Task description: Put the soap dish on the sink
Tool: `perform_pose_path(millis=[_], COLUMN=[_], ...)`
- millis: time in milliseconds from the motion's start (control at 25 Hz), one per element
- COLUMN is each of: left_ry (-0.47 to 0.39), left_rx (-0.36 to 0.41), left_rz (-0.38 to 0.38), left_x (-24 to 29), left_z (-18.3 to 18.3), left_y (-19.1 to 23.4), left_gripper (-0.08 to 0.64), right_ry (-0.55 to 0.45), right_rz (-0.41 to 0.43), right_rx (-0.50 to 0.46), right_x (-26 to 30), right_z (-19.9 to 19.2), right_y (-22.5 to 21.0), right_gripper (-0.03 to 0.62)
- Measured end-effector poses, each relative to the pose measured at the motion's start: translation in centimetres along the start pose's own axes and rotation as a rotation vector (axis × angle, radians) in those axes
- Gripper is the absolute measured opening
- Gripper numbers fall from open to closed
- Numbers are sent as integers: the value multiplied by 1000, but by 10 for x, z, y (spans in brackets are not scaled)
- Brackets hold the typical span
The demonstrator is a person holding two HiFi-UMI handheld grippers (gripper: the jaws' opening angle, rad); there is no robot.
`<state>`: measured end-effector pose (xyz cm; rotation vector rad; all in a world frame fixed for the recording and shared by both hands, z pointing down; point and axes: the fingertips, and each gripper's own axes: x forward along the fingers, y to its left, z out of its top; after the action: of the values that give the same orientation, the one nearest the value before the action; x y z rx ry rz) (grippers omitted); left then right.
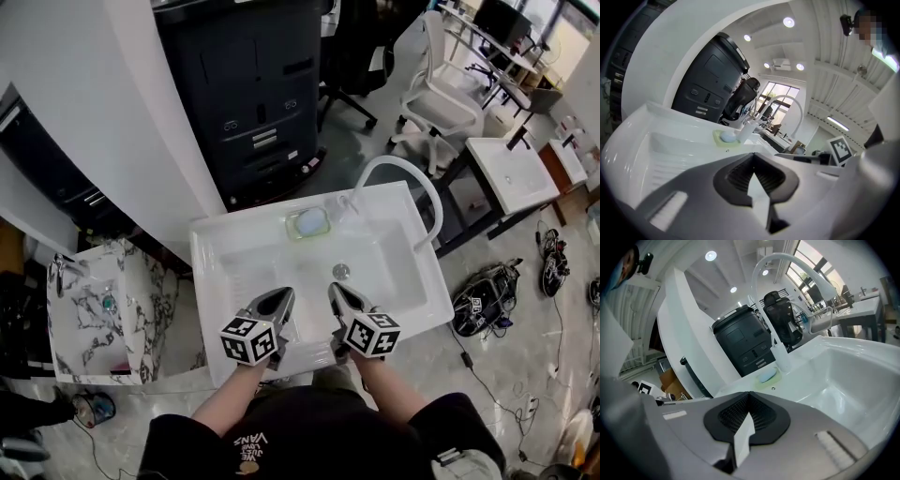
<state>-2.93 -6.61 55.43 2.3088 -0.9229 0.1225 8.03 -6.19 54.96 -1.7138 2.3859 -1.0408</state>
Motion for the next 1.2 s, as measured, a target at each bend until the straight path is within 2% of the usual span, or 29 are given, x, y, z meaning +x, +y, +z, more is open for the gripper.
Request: perform_pose_path(millis=[600, 1200], left_ry=[-7, -15], left_rx=[69, 85], left_rz=[-27, -32], left_x=[-52, -85], left_z=[-15, -19], left_y=[-6, 1], left_gripper=[52, 52], right_ry=[-65, -95], right_rz=[-32, -62], right_rx=[-48, -79], right_x=[-37, -53], right_z=[-19, -30], right_y=[39, 62], right_gripper=[2, 2])
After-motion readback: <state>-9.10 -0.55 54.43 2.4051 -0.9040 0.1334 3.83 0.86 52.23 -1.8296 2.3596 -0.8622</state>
